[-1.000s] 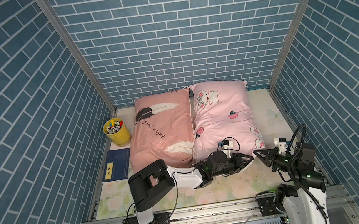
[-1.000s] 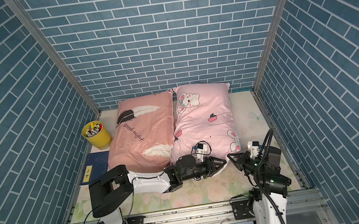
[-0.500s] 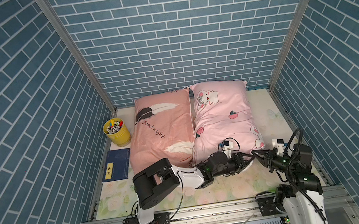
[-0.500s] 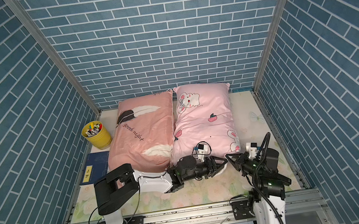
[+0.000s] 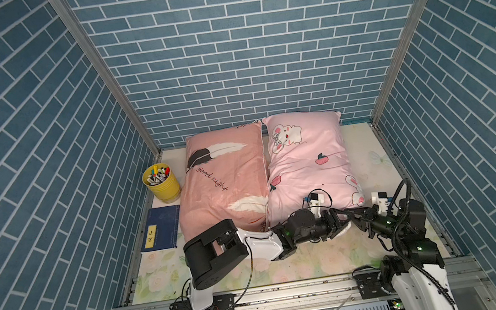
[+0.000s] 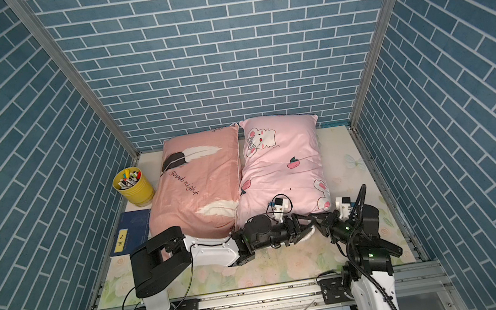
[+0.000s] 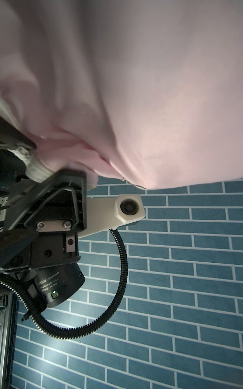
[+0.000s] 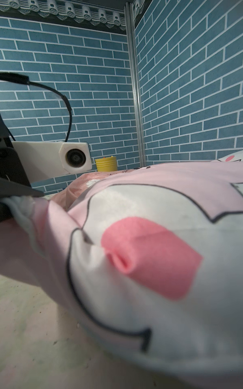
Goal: Zip up pillowcases
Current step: Zip the zipper on the pillowcase.
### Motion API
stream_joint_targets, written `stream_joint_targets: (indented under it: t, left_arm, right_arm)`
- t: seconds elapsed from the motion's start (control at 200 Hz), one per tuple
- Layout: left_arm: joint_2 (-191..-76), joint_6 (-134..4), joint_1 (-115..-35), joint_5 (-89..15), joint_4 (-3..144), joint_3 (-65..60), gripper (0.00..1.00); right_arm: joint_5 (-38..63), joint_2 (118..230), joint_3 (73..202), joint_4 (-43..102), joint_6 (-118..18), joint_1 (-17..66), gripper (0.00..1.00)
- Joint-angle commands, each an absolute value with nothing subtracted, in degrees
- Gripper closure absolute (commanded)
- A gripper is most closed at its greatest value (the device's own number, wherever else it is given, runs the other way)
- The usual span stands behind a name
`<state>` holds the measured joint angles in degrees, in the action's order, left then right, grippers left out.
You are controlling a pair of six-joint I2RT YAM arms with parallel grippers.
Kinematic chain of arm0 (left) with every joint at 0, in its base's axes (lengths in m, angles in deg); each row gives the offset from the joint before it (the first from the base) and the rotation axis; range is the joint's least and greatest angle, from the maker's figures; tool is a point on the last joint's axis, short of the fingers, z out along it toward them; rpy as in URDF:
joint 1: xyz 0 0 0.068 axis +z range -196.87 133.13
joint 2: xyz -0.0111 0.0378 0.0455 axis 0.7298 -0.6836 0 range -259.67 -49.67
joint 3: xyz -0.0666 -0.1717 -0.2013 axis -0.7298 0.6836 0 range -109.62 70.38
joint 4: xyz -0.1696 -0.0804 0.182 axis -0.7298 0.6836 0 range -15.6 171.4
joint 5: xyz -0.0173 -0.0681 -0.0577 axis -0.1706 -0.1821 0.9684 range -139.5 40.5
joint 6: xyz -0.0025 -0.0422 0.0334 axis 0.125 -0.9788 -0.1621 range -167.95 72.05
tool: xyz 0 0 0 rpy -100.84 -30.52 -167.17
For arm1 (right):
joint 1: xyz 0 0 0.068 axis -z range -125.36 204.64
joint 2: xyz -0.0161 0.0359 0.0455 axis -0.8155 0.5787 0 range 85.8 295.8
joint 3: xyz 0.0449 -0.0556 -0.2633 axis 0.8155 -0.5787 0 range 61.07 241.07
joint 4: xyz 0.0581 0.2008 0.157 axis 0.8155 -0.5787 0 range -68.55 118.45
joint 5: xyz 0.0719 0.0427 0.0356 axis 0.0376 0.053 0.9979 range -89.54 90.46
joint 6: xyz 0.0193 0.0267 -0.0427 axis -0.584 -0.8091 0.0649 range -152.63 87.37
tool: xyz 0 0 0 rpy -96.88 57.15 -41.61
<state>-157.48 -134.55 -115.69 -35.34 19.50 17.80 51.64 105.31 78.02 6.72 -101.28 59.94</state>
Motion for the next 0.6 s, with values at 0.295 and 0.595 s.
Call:
stream_joint_targets:
  t: [0.295, 0.595]
  left_arm:
    - [-158.5, -135.6, -115.9, -37.2, 14.7, 20.3, 0.46]
    - [-159.8, -136.5, -115.9, -37.3, 13.3, 20.8, 0.49]
  right_arm:
    - [50.4, 108.2, 79.9, 5.7, -98.6, 58.9, 1.0]
    - [49.3, 107.3, 80.6, 3.9, -97.7, 58.9, 1.0]
